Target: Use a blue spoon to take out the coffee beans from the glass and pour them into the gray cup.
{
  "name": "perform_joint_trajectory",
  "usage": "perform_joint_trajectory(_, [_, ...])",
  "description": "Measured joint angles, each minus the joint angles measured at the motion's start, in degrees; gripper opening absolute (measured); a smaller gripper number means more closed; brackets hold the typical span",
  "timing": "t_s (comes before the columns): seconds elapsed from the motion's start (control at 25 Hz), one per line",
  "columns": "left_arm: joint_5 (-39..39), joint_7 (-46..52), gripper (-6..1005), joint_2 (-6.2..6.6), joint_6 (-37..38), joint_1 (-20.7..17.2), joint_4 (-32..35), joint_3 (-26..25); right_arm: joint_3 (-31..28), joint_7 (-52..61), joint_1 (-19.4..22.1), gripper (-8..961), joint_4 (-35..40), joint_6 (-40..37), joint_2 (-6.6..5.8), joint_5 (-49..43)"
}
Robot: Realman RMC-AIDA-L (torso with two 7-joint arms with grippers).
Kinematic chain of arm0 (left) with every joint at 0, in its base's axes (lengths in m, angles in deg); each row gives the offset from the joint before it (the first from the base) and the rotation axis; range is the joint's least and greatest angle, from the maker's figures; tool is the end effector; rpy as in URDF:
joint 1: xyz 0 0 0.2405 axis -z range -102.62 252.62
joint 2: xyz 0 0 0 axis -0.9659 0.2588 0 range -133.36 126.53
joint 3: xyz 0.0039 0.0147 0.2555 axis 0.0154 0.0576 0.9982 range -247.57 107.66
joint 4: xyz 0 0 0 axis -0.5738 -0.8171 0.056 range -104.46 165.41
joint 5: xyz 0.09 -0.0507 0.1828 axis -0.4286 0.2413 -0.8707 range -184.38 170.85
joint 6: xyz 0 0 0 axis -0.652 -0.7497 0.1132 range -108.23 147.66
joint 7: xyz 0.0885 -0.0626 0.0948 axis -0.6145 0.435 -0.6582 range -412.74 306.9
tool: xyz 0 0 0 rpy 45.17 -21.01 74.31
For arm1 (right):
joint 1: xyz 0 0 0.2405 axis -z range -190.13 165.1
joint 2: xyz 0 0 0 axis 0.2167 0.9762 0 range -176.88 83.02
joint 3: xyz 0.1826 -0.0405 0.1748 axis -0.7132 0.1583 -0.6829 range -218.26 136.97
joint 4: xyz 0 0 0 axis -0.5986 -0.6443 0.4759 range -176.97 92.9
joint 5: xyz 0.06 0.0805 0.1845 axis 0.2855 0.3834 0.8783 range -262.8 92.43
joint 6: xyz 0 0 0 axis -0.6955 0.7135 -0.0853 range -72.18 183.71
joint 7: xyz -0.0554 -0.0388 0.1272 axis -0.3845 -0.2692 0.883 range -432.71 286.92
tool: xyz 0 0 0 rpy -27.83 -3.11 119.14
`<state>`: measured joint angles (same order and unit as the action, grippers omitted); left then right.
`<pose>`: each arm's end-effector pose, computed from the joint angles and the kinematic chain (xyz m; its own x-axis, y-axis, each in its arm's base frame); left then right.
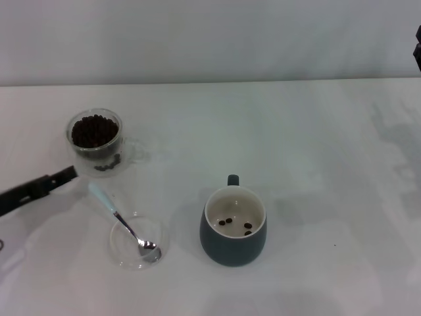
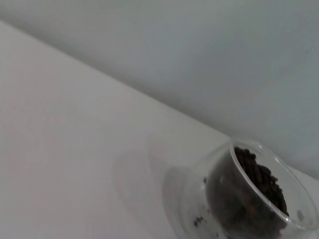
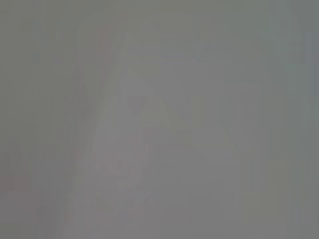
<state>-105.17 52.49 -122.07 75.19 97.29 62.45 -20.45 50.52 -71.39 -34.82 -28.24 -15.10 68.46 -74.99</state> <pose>-0.3475 0.3397 -0.0040 0.2643 0.6616 0.7017 0.9639 -0.2066 -0.1683 0.3313 0.3433 0.0555 0.8297 0.2484 -0.5000 -0.5066 -0.0412 -0.8612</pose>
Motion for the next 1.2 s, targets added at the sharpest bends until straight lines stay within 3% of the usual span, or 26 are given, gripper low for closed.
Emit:
perform_joint_trajectory(0.48, [7.86,-11.98,754,-0.26,0.75,-7.69,7.76,0.0,2.07,0.74,0.35,576,0.04,-0.67,0.01,-0.11])
perform_joint_trajectory(0.52, [11.99,-18.74,754,-0.31,1.7,-9.9,7.83,0.08,2.88,1.42,0.38,576,-0.03,-0.99,0.0,-0.06])
perform_joint_trajectory(0.72, [21.1,-33.9,755,-0.44,3.51,-14.0,6.29,0.01,9.43,5.85,1.09,576,-0.32,-5.4,0.0,-0.24])
perform_joint_trajectory(1.08, [33.75,-53.73,755,-0.47,3.58,-14.18,0.05,0.03,20.69,6.13,2.17,576,-0.34,-8.96,0.0,-0.1])
perform_joint_trajectory(1.2, [40.58,-62.38,754,-0.54,3.71,-12.58,-3.12,0.14,24.69,6.42,2.15,576,0.15,-8.73,0.01,-0.02])
